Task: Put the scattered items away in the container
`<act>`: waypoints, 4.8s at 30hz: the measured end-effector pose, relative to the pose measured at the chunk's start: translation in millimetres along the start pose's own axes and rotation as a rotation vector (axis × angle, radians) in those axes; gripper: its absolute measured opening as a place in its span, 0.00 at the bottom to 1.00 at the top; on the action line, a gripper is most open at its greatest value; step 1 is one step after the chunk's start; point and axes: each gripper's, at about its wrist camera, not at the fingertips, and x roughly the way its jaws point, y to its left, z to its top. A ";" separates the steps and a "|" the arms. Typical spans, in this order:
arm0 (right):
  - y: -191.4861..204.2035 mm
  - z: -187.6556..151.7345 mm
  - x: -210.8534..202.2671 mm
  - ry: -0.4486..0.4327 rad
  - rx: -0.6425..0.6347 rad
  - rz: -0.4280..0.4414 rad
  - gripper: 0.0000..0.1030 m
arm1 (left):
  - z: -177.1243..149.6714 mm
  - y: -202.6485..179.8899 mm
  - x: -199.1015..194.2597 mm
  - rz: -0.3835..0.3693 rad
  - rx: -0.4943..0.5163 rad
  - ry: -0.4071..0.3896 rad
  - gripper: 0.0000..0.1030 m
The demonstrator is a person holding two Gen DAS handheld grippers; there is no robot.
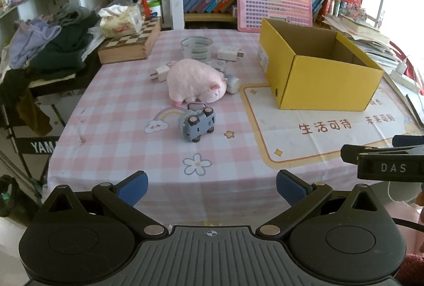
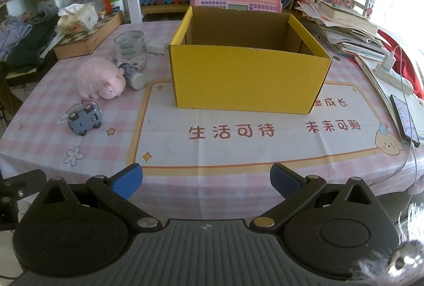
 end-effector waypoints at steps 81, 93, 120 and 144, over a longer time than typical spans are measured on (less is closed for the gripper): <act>47.0 39.6 29.1 -0.011 -0.160 0.211 0.80 | 6.5 13.2 23.8 0.018 0.005 -0.019 0.99; 60.7 79.2 57.6 -0.051 -0.309 0.303 0.80 | 26.0 12.6 50.9 0.030 -0.048 -0.041 0.95; 136.2 167.0 169.7 0.079 -0.513 0.518 0.81 | 54.5 24.6 140.1 0.103 -0.141 0.021 0.73; 169.9 162.7 205.5 0.119 -0.634 0.524 0.60 | 53.3 20.3 155.6 0.093 -0.176 0.055 0.58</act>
